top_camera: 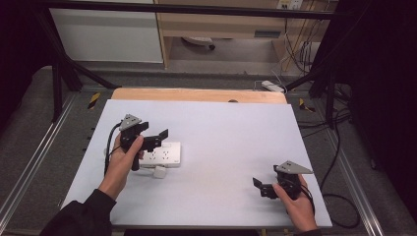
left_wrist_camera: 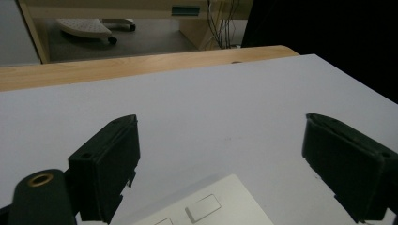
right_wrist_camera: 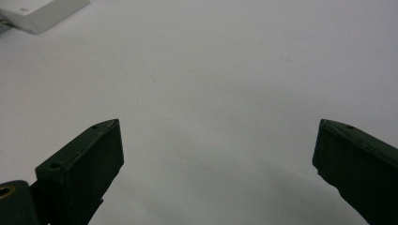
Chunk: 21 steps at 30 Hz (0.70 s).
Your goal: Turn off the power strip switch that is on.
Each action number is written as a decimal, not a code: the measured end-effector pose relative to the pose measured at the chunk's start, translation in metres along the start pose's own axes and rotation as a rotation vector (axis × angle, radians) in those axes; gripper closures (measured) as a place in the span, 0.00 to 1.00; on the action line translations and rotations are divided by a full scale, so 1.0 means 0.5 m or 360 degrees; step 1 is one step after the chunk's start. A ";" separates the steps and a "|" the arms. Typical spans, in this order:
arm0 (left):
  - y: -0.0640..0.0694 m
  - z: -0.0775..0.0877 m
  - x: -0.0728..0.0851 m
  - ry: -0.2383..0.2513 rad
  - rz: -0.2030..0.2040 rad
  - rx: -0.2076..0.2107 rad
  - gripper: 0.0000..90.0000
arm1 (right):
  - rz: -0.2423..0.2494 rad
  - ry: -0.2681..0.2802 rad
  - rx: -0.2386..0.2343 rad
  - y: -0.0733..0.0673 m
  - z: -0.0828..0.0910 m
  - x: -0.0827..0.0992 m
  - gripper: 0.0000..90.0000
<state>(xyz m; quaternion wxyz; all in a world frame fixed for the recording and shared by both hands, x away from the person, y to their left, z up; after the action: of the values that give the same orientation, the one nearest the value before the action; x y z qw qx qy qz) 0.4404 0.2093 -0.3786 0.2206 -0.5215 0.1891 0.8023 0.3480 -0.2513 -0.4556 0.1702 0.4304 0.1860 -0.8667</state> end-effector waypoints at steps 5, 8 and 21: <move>-0.005 0.019 -0.003 0.0009 0.0011 -0.0009 0.10 | -0.0001 -0.0008 0.0002 0.000 -0.001 0.000 0.03; -0.007 0.031 -0.005 0.0018 0.0019 0.0000 0.08 | 0.0003 -0.0008 -0.0001 0.000 -0.001 0.000 0.03; -0.008 0.089 -0.001 0.0031 0.0003 0.0035 0.07 | -0.0003 -0.0013 -0.0004 -0.001 -0.002 0.001 0.03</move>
<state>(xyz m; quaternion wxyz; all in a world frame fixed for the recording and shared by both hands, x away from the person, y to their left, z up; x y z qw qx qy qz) 0.4093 0.2361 -0.3613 0.2238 -0.5267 0.2006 0.7951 0.3484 -0.2503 -0.4563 0.1707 0.4265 0.1868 -0.8683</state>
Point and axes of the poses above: each handheld gripper's, and its own axes: z roughly backward along the jaws, x roughly out of its underside, y roughly to its right, the point moved 1 cm from there along -z, roughly forward along the jaws, and after that the axes turned 6 degrees about -z, right-handed, at the moved point
